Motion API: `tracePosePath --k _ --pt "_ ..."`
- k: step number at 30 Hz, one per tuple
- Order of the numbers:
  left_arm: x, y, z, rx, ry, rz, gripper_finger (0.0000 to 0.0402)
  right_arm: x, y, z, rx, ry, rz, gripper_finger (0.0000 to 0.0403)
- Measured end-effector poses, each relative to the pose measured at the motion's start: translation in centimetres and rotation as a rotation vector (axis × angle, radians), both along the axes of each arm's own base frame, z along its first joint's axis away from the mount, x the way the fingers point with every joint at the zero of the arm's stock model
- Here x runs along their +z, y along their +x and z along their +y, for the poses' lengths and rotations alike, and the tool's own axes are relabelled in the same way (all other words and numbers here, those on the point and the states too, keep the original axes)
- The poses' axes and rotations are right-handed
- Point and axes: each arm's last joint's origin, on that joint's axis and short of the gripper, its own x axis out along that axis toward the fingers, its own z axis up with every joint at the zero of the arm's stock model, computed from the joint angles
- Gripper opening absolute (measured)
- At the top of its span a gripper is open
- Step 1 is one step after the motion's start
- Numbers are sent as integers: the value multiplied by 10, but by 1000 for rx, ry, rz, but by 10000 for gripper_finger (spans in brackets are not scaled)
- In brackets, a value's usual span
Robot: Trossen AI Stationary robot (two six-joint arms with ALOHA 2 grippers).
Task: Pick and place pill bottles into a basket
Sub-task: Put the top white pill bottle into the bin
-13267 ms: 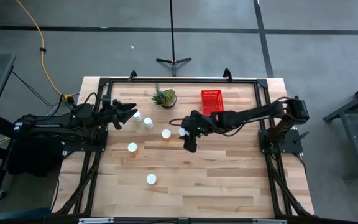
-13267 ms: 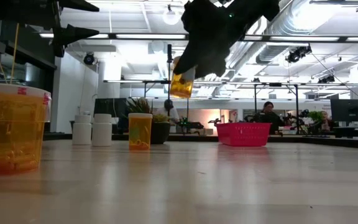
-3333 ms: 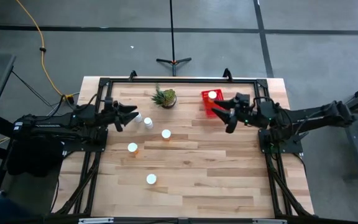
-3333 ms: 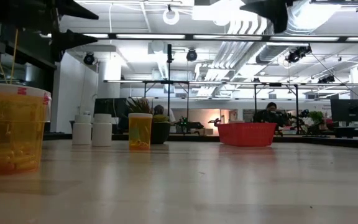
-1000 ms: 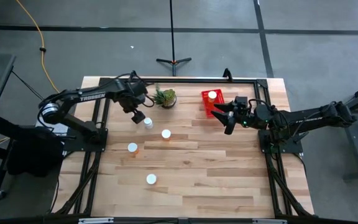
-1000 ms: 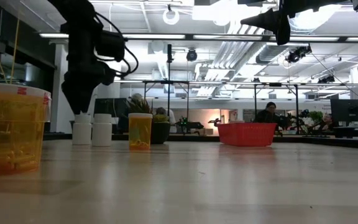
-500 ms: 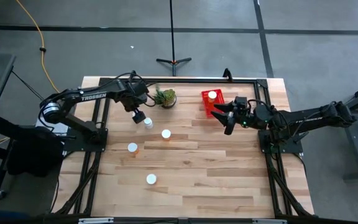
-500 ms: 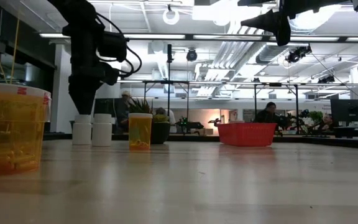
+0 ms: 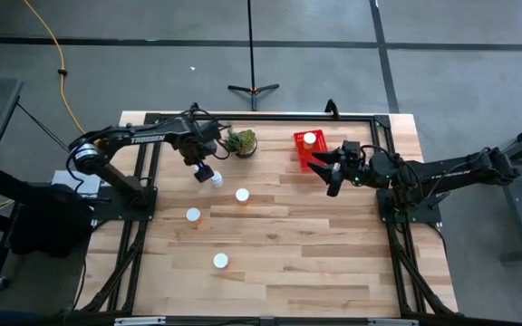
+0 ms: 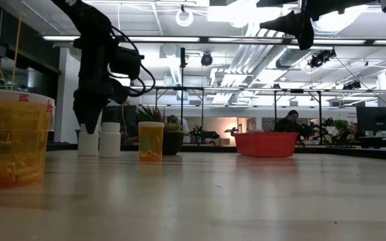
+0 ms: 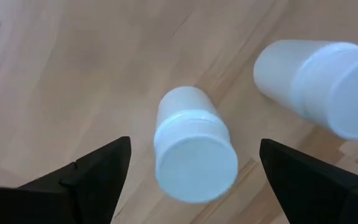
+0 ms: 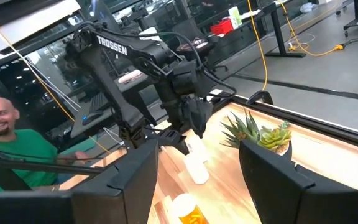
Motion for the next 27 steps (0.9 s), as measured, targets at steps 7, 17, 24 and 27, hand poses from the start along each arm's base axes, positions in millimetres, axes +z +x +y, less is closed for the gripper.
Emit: tracePosePath --k 7,17,24,27 --pt "-7 2 1 -3 -7 29 392 0 0 0 0 0 3 216" --pt "-7 4 3 -33 26 15 392 0 0 0 -1 1 0 216" --pt "-7 3 3 -33 18 22 392 0 0 0 -1 3 2 216" --pt "-7 3 3 -33 15 23 392 0 0 0 -1 0 3 216"
